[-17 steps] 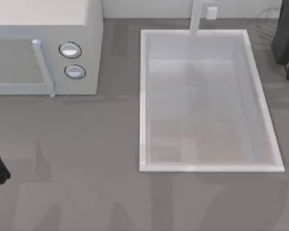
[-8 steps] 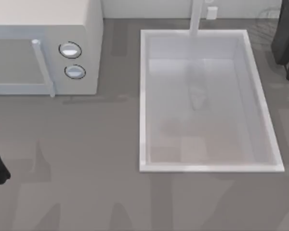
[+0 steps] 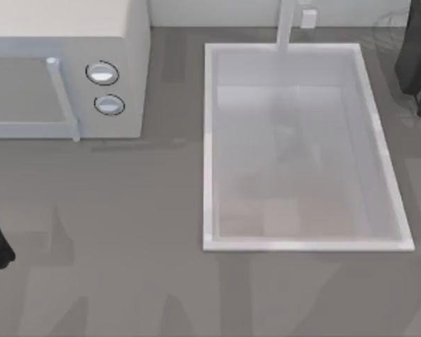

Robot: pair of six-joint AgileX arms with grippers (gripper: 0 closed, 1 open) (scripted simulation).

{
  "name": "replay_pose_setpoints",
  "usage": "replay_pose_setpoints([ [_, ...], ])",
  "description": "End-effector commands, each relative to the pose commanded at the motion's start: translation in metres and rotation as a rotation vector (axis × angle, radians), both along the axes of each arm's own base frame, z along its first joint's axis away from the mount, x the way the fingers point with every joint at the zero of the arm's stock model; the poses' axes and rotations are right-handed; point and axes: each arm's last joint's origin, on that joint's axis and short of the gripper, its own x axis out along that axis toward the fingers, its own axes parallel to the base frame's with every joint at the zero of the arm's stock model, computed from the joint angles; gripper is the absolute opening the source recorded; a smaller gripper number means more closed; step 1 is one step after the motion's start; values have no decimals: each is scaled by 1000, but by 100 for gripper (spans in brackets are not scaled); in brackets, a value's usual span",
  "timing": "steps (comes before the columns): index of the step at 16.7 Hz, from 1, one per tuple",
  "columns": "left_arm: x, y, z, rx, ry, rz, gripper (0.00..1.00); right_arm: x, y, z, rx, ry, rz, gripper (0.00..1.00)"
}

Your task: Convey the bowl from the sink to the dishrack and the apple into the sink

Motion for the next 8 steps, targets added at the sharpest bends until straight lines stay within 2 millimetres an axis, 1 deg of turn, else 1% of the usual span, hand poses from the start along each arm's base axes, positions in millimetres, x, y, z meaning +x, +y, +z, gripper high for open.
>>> replay_pose_setpoints([
  [3, 0, 0, 0, 0, 0, 0, 100, 0, 0, 0, 0, 0, 0, 98],
  [4, 0, 0, 0, 0, 0, 0, 100, 0, 0, 0, 0, 0, 0, 100],
  [8, 0, 0, 0, 0, 0, 0, 100, 0, 0, 0, 0, 0, 0, 100],
])
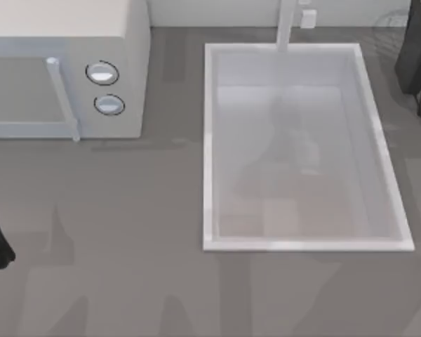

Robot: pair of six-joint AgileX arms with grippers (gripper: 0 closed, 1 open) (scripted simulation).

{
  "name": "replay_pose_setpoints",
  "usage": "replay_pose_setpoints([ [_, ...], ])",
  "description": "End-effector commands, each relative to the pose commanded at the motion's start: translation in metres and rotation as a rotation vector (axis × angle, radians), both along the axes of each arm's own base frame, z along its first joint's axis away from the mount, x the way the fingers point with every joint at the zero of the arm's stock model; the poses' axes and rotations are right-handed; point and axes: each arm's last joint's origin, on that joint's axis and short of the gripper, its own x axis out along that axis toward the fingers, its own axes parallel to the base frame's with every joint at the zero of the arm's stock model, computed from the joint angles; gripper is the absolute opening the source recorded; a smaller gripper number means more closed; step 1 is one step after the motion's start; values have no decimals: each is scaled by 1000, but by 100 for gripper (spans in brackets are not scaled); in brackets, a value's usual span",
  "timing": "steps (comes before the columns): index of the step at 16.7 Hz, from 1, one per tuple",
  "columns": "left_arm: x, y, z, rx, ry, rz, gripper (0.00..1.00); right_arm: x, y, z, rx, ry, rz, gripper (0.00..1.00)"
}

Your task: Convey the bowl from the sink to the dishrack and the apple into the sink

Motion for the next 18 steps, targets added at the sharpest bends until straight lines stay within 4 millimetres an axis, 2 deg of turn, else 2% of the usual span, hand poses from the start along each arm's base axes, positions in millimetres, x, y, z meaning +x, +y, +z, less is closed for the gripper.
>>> replay_pose_setpoints([
  [6, 0, 0, 0, 0, 0, 0, 100, -2, 0, 1, -1, 0, -2, 100],
  [9, 0, 0, 0, 0, 0, 0, 100, -14, 9, 12, -6, -2, 3, 100],
  [13, 0, 0, 0, 0, 0, 0, 100, -48, 30, 34, -8, -2, 4, 100],
  [18, 0, 0, 0, 0, 0, 0, 100, -118, 61, 51, -8, 1, 0, 100],
])
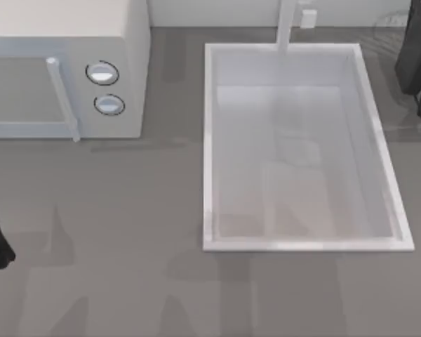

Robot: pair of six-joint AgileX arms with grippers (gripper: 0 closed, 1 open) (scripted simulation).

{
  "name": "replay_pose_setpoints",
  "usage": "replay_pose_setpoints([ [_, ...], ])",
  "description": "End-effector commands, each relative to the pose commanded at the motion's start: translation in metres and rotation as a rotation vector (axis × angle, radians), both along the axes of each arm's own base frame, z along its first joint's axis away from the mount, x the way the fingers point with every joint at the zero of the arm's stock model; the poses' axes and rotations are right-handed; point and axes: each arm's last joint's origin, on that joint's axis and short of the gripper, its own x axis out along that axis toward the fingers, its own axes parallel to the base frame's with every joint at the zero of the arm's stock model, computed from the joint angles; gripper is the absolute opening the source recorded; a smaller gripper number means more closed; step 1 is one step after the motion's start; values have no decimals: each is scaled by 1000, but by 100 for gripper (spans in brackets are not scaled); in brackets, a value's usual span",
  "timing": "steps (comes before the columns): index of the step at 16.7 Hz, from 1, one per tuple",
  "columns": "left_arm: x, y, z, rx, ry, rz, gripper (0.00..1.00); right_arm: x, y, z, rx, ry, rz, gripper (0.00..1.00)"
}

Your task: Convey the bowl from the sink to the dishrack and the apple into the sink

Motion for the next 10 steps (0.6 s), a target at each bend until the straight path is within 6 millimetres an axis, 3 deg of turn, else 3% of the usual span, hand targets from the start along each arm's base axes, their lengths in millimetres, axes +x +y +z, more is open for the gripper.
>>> replay_pose_setpoints([
  [4, 0, 0, 0, 0, 0, 0, 100, -64, 22, -10, 2, 4, -1, 100],
  [7, 0, 0, 0, 0, 0, 0, 100, -105, 33, -32, 3, 5, 1, 100],
  [10, 0, 0, 0, 0, 0, 0, 100, -133, 40, -61, 4, 7, 4, 100],
])
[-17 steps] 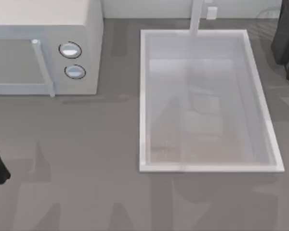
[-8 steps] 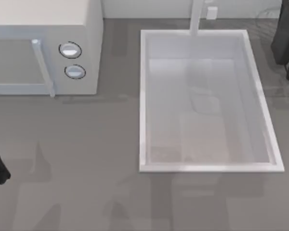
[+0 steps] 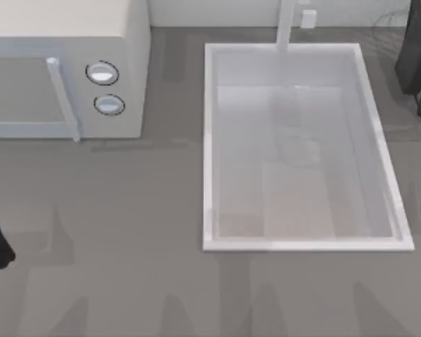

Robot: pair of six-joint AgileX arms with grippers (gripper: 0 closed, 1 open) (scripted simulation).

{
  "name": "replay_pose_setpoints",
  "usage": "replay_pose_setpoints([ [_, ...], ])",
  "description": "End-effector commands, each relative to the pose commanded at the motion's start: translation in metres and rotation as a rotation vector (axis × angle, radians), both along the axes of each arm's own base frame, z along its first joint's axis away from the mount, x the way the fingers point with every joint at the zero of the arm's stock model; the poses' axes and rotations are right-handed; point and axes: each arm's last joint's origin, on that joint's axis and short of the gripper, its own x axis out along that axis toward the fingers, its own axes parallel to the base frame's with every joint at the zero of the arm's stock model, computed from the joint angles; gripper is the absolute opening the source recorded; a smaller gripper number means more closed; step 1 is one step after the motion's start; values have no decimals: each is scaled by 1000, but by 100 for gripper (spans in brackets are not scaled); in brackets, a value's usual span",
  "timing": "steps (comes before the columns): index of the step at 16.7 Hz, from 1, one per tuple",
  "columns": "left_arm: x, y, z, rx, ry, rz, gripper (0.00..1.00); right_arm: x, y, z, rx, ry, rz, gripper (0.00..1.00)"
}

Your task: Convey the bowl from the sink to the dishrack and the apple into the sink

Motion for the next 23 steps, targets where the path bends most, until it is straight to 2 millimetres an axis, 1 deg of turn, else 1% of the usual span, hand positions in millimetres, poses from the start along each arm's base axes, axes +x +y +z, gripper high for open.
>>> replay_pose_setpoints([
  [3, 0, 0, 0, 0, 0, 0, 100, -16, 4, -26, 0, -13, 3, 100],
  [5, 0, 0, 0, 0, 0, 0, 100, -20, 5, -40, 0, -11, 5, 100],
  [7, 0, 0, 0, 0, 0, 0, 100, -22, 6, -47, 2, -8, 6, 100],
  [23, 0, 0, 0, 0, 0, 0, 100, -22, 6, -48, 3, -8, 6, 100],
])
